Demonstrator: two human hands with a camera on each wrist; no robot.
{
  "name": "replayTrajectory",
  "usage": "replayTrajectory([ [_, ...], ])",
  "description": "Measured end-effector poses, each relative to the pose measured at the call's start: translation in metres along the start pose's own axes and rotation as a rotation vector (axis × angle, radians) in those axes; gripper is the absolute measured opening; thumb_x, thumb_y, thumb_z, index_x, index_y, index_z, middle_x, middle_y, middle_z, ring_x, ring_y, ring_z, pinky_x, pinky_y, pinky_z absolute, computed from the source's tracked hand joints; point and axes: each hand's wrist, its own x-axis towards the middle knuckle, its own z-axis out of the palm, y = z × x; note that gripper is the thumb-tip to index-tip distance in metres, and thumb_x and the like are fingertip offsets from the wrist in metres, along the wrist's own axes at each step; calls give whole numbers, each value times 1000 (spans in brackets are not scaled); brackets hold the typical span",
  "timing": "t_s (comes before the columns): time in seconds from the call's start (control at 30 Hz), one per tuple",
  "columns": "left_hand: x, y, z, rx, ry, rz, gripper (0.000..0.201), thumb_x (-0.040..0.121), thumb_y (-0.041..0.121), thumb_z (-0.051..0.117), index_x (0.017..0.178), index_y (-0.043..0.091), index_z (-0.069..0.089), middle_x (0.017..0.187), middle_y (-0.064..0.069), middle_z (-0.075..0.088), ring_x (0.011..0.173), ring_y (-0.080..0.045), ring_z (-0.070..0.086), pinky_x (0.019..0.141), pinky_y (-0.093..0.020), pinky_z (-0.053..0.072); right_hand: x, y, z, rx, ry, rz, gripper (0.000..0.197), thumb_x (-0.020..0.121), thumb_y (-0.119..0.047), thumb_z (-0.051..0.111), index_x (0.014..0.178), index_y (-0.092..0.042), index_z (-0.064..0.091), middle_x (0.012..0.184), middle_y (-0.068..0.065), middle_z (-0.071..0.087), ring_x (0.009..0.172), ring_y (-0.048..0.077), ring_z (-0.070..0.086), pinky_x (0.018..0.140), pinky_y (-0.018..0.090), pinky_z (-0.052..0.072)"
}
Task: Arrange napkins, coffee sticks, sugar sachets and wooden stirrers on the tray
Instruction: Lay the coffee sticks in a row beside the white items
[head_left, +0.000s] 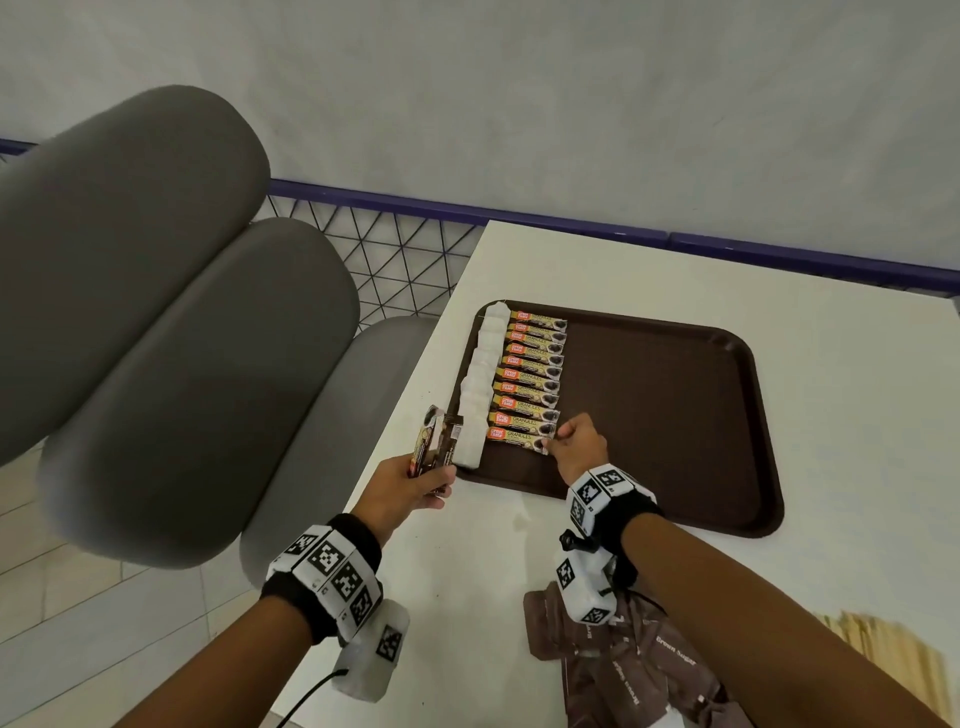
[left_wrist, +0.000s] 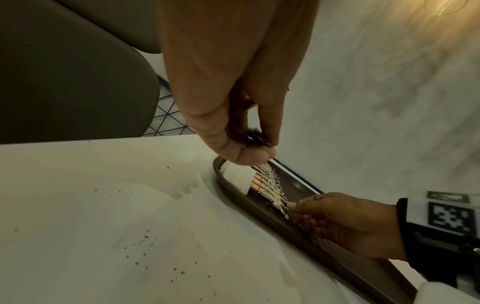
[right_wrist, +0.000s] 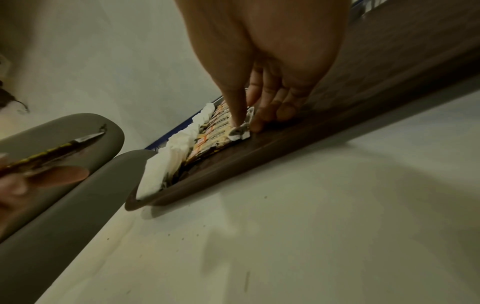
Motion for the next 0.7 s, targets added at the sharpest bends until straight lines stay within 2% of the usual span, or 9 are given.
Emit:
replayTrajectory([
  [0.07, 0, 2, 1, -8, -21, -9, 19, 86, 13, 65, 100, -1, 64, 78, -8, 64, 67, -14, 61, 61, -20, 54, -2, 1, -2, -24, -3, -45, 17, 88, -13, 60, 87, -13, 42, 73, 1, 51, 75, 20, 51, 66, 26, 38],
  [0.23, -4, 10, 9, -123, -88, -46, 15, 94, 11, 52, 101, 1, 60, 82, -10, 64, 62, -13, 60, 58, -21, 53, -10, -1, -6, 38, -116, -269, 7, 90, -6, 53, 94, -11, 54, 84, 4, 57, 81, 16, 56, 71, 23, 42],
  [0.3, -7, 14, 14, -152, -109, -85, 15, 97, 12, 46, 99, 4, 59, 84, -10, 66, 65, -15, 60, 58, -22, 54, -15, -7, -6, 61, -186, -398, 19, 89, -2, 51, 105, -8, 59, 82, 4, 57, 73, 5, 54, 72, 17, 46],
  [0.33, -8, 16, 16, -166, -117, -106, 16, 97, 13, 44, 100, 5, 58, 86, -11, 67, 66, -16, 61, 58, -23, 54, -18, -11, -7, 66, -219, -462, 24, 89, 0, 50, 109, -7, 60, 80, 1, 55, 67, -2, 52, 69, 9, 43],
  [0.4, -11, 20, 19, -196, -145, -134, 20, 98, 15, 41, 104, 4, 57, 86, -13, 68, 64, -16, 62, 58, -24, 54, -24, -19, -7, 89, -282, -548, 28, 91, -2, 49, 117, -6, 59, 81, -6, 53, 64, -10, 50, 65, 4, 39],
  [0.47, -13, 23, 20, -216, -192, -143, 25, 97, 13, 37, 110, 1, 56, 83, -14, 69, 58, -15, 60, 56, -25, 52, -30, -29, -9, 117, -383, -546, 32, 95, -10, 46, 126, -8, 54, 97, -6, 53, 75, -10, 50, 69, 1, 39],
  [0.53, -15, 26, 23, -219, -232, -146, 29, 96, 12, 34, 112, -2, 55, 77, -14, 68, 53, -15, 56, 53, -26, 49, -34, -35, -8, 148, -500, -492, 35, 97, -18, 43, 131, -11, 49, 108, -6, 51, 90, -2, 49, 72, 3, 39],
  [0.6, -16, 28, 25, -208, -258, -144, 32, 96, 12, 32, 114, -3, 55, 75, -14, 67, 52, -15, 54, 52, -25, 48, -35, -37, -5, 173, -550, -440, 34, 97, -22, 44, 128, -10, 52, 103, -6, 55, 84, 3, 51, 65, 8, 40],
  [0.7, -17, 29, 25, -199, -243, -131, 31, 97, 13, 33, 111, -1, 56, 78, -14, 69, 54, -15, 57, 53, -25, 50, -34, -38, -4, 277, -497, -342, 31, 93, -19, 52, 118, 0, 54, 83, -5, 59, 68, 6, 52, 55, 14, 42],
])
